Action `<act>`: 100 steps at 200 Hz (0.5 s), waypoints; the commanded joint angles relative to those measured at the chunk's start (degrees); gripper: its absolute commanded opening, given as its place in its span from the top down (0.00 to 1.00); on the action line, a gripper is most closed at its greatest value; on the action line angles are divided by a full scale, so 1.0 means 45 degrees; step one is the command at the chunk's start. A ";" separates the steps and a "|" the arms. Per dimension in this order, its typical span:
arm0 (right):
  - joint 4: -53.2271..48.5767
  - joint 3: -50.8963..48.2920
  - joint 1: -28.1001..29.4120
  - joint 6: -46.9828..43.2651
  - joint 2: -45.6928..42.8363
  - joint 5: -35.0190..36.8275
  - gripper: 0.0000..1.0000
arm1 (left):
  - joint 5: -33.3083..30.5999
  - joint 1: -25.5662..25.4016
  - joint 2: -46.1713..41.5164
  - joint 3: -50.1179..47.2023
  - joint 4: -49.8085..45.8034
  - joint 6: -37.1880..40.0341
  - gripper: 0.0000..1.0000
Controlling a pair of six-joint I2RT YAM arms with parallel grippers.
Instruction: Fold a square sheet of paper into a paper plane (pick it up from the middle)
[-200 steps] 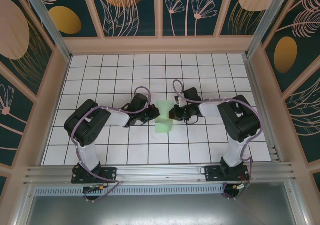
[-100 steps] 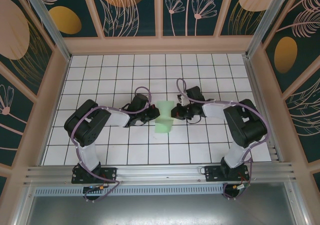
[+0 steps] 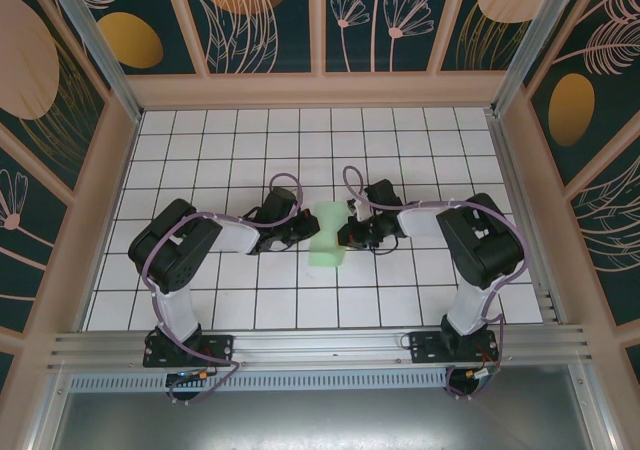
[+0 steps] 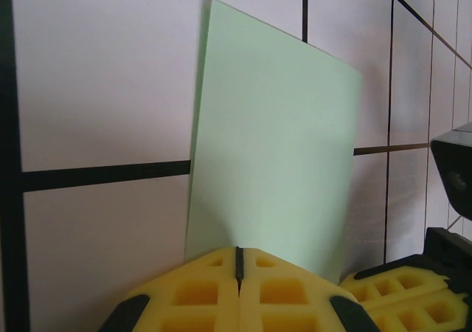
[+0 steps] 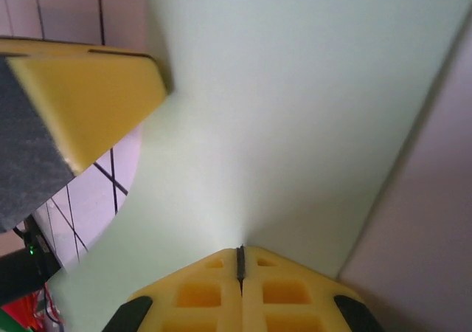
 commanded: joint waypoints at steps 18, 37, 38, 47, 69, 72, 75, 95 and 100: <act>-0.1663 -0.1305 -0.0476 -0.0994 -0.0891 0.0798 1.00 | -0.1505 0.0082 0.1288 -0.1101 -0.4256 0.0324 1.00; -0.1720 -0.1057 -0.0469 -0.1018 -0.1288 0.0939 1.00 | -0.1504 0.0072 0.1279 -0.1099 -0.4248 0.0329 1.00; -0.1699 -0.1035 -0.0460 -0.1014 -0.1315 0.0937 1.00 | -0.1505 0.0082 0.1277 -0.1099 -0.4242 0.0329 1.00; -0.1564 -0.0768 -0.0374 -0.0873 -0.1492 0.0915 1.00 | -0.1495 0.0082 0.1256 -0.1130 -0.4222 0.0320 1.00; -0.1030 -0.0217 -0.0020 -0.0336 -0.1610 0.1077 1.00 | -0.1486 0.0070 0.1214 -0.1143 -0.4178 0.0323 1.00; -0.0943 -0.0142 0.0032 -0.0223 -0.1574 0.1111 1.00 | -0.1486 0.0084 0.1226 -0.1141 -0.4178 0.0329 1.00; -0.0856 -0.0079 0.0078 -0.0140 -0.1532 0.1149 1.00 | -0.1486 0.0083 0.1245 -0.1139 -0.4188 0.0295 1.00; -0.0253 0.0213 0.0330 0.0390 -0.1094 0.1296 1.00 | -0.1408 0.0067 0.1256 -0.1182 -0.4061 0.0270 1.00; -0.0152 0.0283 0.0600 0.0501 -0.0979 0.1362 1.00 | -0.1408 0.0062 0.1256 -0.1190 -0.4061 0.0271 1.00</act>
